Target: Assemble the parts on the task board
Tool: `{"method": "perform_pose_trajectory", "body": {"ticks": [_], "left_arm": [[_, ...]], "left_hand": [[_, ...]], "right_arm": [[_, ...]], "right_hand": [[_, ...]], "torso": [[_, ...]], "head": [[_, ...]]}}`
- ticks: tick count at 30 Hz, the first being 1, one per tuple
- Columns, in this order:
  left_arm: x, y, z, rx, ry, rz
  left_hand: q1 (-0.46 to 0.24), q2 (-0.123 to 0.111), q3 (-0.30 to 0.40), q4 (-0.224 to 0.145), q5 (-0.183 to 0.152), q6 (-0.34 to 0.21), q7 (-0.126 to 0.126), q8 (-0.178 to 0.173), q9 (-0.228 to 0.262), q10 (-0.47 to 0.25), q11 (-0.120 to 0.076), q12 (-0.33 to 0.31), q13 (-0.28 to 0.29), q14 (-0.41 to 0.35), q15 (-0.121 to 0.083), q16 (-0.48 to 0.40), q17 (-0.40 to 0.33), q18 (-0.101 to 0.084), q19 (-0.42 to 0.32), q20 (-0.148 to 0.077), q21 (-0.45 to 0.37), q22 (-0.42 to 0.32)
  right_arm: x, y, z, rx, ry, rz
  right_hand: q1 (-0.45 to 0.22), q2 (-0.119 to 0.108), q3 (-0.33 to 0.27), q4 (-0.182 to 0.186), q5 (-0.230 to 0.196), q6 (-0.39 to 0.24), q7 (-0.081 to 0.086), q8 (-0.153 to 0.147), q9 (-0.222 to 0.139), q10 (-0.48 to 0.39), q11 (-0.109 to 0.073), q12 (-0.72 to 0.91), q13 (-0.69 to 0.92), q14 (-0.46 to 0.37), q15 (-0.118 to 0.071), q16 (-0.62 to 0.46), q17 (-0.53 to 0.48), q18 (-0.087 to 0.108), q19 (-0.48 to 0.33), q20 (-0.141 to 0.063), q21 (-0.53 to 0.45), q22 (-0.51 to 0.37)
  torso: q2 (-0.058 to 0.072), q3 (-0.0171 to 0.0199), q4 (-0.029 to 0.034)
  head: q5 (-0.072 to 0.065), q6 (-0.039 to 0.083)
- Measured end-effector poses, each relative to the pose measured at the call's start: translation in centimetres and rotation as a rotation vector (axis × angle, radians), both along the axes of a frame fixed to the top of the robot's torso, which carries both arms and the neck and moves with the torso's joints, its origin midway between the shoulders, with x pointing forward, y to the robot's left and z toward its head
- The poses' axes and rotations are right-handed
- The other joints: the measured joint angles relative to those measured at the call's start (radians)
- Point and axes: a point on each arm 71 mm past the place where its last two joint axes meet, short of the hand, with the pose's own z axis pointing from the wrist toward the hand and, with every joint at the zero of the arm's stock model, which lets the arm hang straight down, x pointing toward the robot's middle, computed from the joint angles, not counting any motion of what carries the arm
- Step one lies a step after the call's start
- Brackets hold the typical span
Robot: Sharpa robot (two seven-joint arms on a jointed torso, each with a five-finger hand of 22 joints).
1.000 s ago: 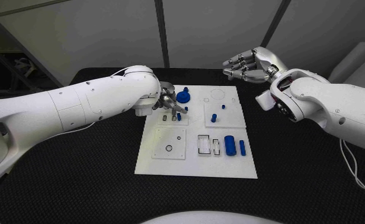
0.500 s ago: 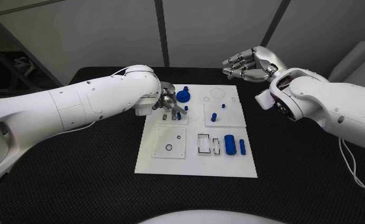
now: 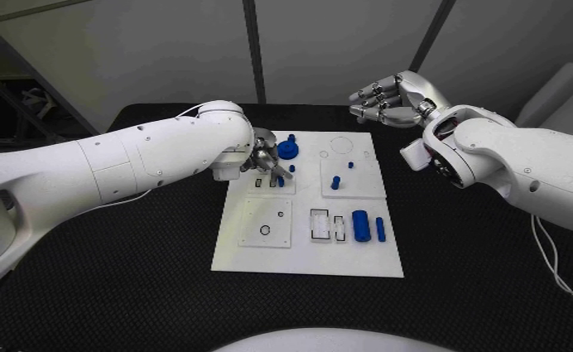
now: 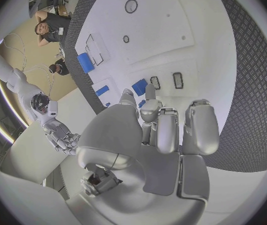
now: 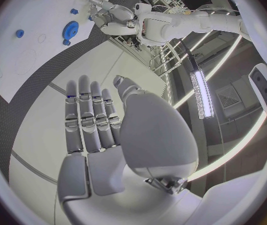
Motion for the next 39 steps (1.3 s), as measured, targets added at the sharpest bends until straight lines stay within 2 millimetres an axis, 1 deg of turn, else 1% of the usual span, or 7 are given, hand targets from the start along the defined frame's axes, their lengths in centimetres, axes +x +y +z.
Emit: {"method": "perform_pose_trajectory", "body": {"ticks": [11, 19, 30, 34, 35, 37, 39], "left_arm": [[0.0, -0.2, 0.0, 0.0, 0.005, -0.005], [-0.1, -0.3, 0.1, -0.011, 0.011, -0.003], [-0.1, 0.2, 0.2, -0.027, 0.023, 0.011], [-0.2, 0.5, 0.2, -0.034, 0.028, 0.018], [-0.2, 0.6, 0.1, -0.038, 0.031, 0.022], [-0.3, 0.8, 0.0, -0.046, 0.037, 0.029], [-0.5, 1.1, -0.1, -0.063, 0.043, 0.042]], "left_hand": [[0.077, 0.031, 0.044, -0.044, 0.0, -0.013, -0.001, 0.004, 0.018, -0.007, -0.007, -0.013, -0.01, -0.003, -0.003, 0.0, 0.0, 0.0, -0.004, -0.004, 0.0, 0.0], [0.136, 0.041, 0.099, -0.08, 0.004, -0.028, -0.005, -0.005, 0.021, -0.026, -0.01, -0.039, -0.032, 0.0, -0.007, 0.0, 0.0, 0.0, -0.01, -0.005, -0.004, -0.009], [0.178, 0.025, 0.208, -0.093, 0.012, -0.043, 0.0, -0.049, 0.01, -0.054, -0.003, -0.083, -0.07, 0.0, -0.007, 0.0, 0.0, 0.0, -0.015, -0.007, -0.012, -0.013], [0.211, -0.008, 0.267, -0.04, 0.04, -0.05, 0.007, -0.076, 0.002, -0.072, 0.001, -0.112, -0.091, 0.0, -0.007, 0.0, 0.0, 0.0, -0.018, -0.004, -0.012, -0.014], [0.209, -0.034, 0.301, -0.008, 0.076, -0.048, 0.01, -0.083, 0.0, -0.076, 0.004, -0.12, -0.097, 0.0, -0.007, 0.0, 0.0, 0.0, -0.018, -0.004, -0.012, -0.013], [0.172, -0.101, 0.435, 0.007, 0.13, -0.043, 0.015, -0.086, 0.002, -0.075, 0.008, -0.132, -0.107, 0.0, -0.007, 0.0, 0.0, 0.0, -0.022, 0.0, -0.012, -0.01], [0.103, -0.176, 0.596, 0.004, 0.166, -0.033, 0.02, -0.081, 0.024, -0.066, 0.017, -0.135, -0.113, 0.0, -0.007, 0.0, 0.0, 0.0, -0.024, 0.002, -0.012, -0.005]], "right_arm": [[0.1, 0.0, 0.0, -0.001, 0.001, -0.001], [0.1, 0.1, -0.1, -0.002, 0.002, -0.001], [0.1, 0.1, -0.1, -0.002, 0.003, -0.002], [0.1, 0.1, -0.1, -0.003, 0.004, -0.002], [0.1, 0.1, -0.1, -0.003, 0.004, -0.002], [0.2, 0.1, -0.1, -0.003, 0.004, -0.003], [0.2, 0.0, -0.1, -0.003, 0.005, -0.004]], "right_hand": [[0.0, 0.0, 0.007, -0.007, 0.018, 0.0, 0.0, -0.004, 0.0, 0.0, 0.0, 0.0, -0.008, 0.007, 0.0, -0.008, -0.003, 0.0, 0.007, 0.0, -0.008, -0.005], [0.0, 0.0, 0.013, -0.013, 0.044, 0.0, 0.0, -0.004, 0.0, 0.0, 0.0, -0.004, -0.015, 0.011, -0.004, -0.019, -0.005, 0.0, 0.011, 0.004, -0.016, -0.009], [0.0, 0.0, 0.013, -0.013, 0.05, 0.0, 0.0, -0.004, 0.0, 0.0, 0.0, -0.004, -0.018, 0.011, -0.004, -0.025, -0.006, 0.0, 0.014, 0.0, -0.016, -0.011], [0.0, 0.0, 0.013, -0.013, 0.054, 0.0, 0.0, -0.004, 0.0, 0.0, 0.0, -0.008, -0.018, 0.011, -0.004, -0.025, -0.006, 0.0, 0.014, 0.0, -0.02, -0.011], [0.0, 0.0, 0.013, -0.013, 0.054, 0.0, 0.0, -0.004, 0.0, 0.0, 0.0, -0.008, -0.019, 0.011, -0.003, -0.025, -0.006, 0.0, 0.014, 0.0, -0.02, -0.012], [0.0, 0.0, 0.013, -0.013, 0.054, 0.0, 0.0, -0.004, 0.0, 0.0, 0.0, -0.008, -0.019, 0.011, -0.003, -0.025, -0.006, 0.0, 0.014, 0.0, -0.02, -0.012], [0.0, 0.0, 0.013, -0.013, 0.054, 0.0, 0.0, -0.004, 0.0, 0.0, 0.0, -0.008, -0.02, 0.014, 0.0, -0.025, -0.007, 0.0, 0.014, 0.0, -0.02, -0.012]], "torso": [[0.0, -0.0001, 0.0], [0.0, -0.0001, 0.0], [0.0, -0.0001, 0.0012], [0.0, -0.0001, 0.0012], [0.0, -0.0001, 0.0012], [0.0, -0.0002, 0.0012], [0.0, -0.0002, 0.0012]], "head": [[-0.002, -0.003], [-0.002, -0.004], [0.002, -0.003], [0.003, -0.002], [0.003, -0.002], [0.003, -0.002], [0.003, -0.002]]}}
